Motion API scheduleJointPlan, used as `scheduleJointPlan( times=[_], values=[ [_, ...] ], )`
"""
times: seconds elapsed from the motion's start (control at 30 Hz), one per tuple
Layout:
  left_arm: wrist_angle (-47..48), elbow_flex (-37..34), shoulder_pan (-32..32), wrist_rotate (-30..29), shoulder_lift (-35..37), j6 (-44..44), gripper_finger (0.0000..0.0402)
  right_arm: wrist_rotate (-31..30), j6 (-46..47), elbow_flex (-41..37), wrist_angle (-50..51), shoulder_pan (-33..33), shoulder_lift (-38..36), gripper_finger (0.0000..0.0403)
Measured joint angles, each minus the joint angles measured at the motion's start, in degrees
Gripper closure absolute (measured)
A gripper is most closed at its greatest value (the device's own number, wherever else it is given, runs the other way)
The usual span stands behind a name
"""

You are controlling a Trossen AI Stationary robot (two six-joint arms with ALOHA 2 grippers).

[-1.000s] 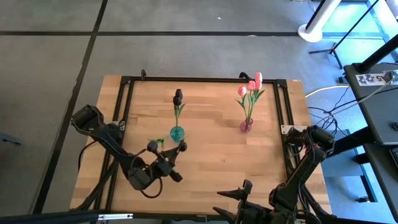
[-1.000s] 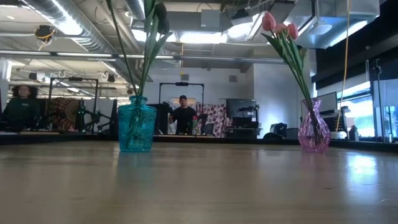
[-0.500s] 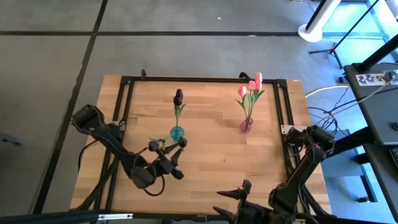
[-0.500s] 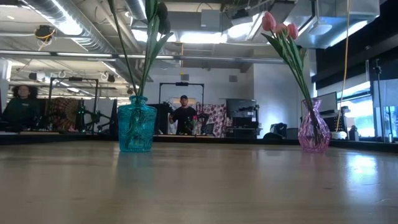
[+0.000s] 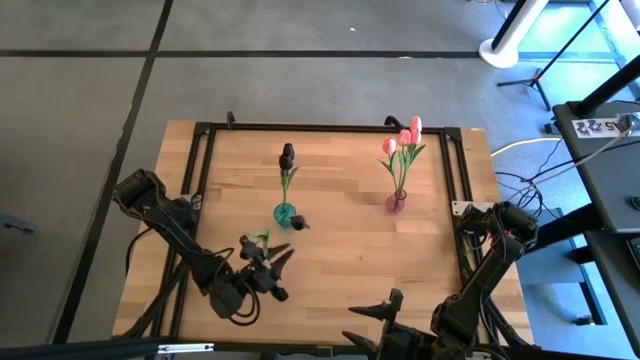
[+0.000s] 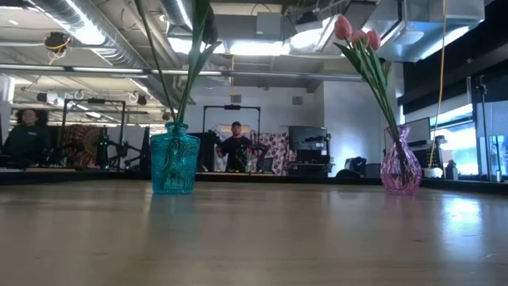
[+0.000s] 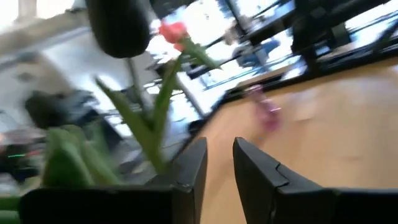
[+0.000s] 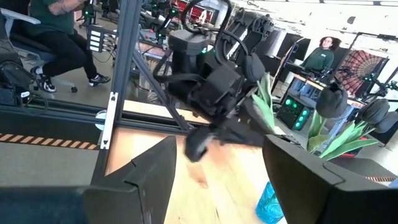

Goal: Sort flowers into vase by color
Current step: Adjust the black tulip in the blue vase

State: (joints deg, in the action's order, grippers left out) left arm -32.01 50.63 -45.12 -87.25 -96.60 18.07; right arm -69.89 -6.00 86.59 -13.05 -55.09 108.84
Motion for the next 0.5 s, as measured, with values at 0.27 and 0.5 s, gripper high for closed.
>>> scheduleJointPlan(
  times=[0.27,0.5],
  values=[
    [-4.08,0.00,-3.82,18.45,0.06,-7.47,0.0355,0.51,-0.07,0.00,-0.55,0.93,0.00,0.0166],
    [4.70,0.02,-5.58,44.20,7.43,-18.70,0.0398,3.59,0.62,0.00,-0.68,2.75,0.00,0.0166]
  ],
)
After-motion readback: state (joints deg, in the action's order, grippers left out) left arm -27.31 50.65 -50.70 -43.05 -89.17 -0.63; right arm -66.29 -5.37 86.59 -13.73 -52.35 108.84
